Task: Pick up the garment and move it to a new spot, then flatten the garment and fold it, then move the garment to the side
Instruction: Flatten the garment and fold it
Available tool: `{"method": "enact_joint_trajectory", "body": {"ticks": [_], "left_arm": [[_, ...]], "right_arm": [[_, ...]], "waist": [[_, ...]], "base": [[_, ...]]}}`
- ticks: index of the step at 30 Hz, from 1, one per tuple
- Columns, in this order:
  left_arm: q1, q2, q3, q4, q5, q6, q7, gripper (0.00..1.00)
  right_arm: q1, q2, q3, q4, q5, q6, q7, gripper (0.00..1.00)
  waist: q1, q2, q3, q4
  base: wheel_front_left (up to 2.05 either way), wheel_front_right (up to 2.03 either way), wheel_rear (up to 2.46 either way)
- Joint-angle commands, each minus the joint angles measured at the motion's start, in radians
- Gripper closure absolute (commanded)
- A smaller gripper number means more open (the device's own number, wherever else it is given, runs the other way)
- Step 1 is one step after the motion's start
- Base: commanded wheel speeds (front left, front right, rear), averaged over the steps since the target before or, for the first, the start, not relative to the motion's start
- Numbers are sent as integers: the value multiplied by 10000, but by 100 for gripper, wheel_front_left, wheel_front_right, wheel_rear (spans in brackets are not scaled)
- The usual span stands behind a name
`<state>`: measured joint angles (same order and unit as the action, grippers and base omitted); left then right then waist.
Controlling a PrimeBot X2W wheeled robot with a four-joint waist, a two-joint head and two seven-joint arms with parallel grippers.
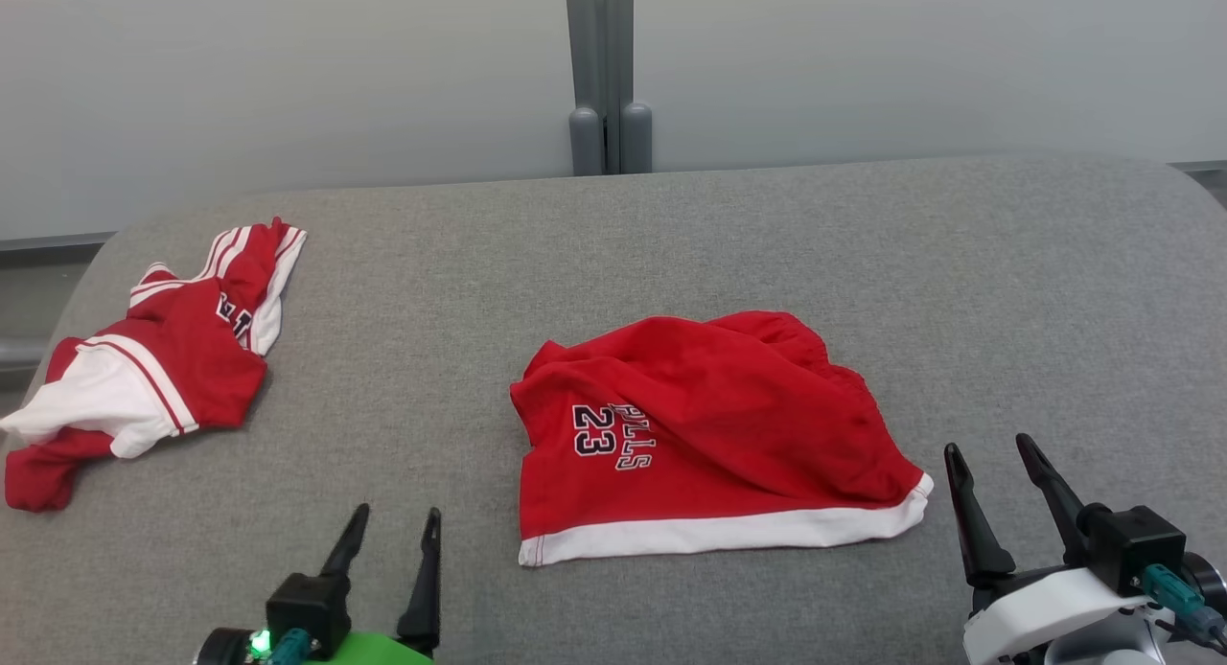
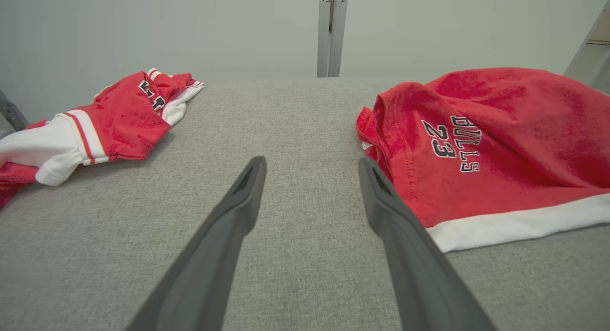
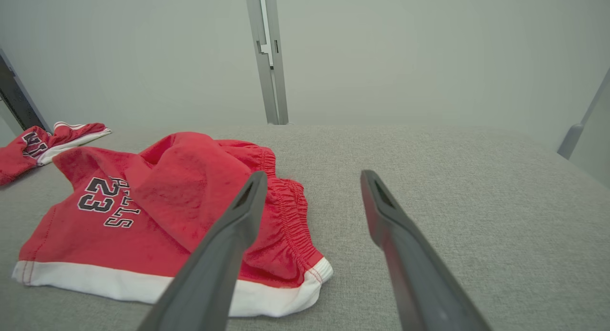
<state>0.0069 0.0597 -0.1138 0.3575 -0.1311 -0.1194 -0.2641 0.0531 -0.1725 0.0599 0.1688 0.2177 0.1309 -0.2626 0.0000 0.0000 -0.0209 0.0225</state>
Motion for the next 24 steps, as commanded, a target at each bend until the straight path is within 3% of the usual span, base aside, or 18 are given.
{"method": "enact_joint_trajectory", "body": {"ticks": [1, 14, 24], "left_arm": [[-196, -8, -195, 176, -97, -50, -6, 0], [-1608, -80, -2801, 2570, -1064, -110, -6, 0], [-2538, -76, -4209, 3701, -2096, 159, -3, 0]], "right_arm": [[-190, -78, -1, 146, 30, -3, -34, 0], [-1845, -483, 432, 2971, 270, -3, -34, 0], [-2778, -269, 1243, 4590, 723, -3, -34, 0]], "waist": [[0, 0, 32, -18], [0, 0, 928, -95], [0, 0, 1559, -75]], "base": [[0, 0, 0], [0, 0, 0], [0, 0, 0]]}}
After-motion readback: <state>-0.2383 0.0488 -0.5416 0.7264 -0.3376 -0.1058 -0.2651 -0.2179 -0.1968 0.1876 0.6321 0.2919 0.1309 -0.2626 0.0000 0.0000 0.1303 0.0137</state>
